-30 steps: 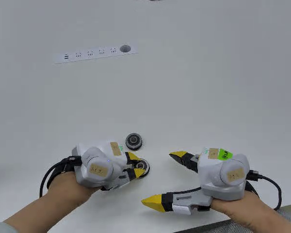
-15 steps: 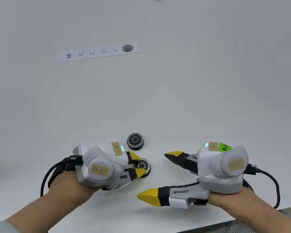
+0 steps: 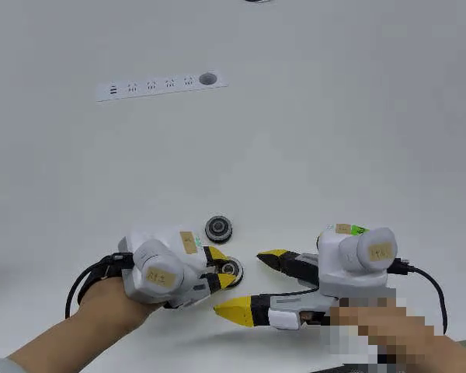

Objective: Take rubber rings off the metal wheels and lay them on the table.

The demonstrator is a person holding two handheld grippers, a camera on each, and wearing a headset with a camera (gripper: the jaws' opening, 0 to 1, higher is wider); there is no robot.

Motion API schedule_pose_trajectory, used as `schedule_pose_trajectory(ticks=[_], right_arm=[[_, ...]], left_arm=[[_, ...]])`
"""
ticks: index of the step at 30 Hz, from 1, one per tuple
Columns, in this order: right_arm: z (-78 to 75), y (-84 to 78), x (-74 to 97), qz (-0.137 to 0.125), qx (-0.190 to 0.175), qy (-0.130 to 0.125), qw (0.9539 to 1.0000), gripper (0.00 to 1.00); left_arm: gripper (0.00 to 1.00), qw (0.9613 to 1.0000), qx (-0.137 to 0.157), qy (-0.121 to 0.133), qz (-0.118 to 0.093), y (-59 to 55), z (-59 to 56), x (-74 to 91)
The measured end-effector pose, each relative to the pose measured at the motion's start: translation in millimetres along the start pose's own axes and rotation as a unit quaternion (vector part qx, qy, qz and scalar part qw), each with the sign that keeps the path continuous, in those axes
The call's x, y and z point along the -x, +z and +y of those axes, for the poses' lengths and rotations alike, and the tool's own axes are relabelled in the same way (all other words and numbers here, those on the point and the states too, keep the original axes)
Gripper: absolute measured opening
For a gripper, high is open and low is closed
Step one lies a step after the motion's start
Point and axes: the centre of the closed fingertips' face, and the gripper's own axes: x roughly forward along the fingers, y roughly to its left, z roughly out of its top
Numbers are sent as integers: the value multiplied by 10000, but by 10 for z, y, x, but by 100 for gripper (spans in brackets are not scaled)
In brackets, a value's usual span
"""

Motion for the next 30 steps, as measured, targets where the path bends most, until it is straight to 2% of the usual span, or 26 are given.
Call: schedule_pose_trajectory(ticks=[5, 14, 30], right_arm=[[-3, 18, -20, -53, -312, 80, 9995, 81], [12, 57, -49, -148, -858, 264, 9959, 80], [14, 97, -152, -124, -1197, 487, 9915, 80]], left_arm=[[14, 10000, -8, -4, -4, -3, 5, 2], [14, 10000, -24, -25, -26, -6, 4, 6], [14, 10000, -15, -29, -48, -8, -1, 2]])
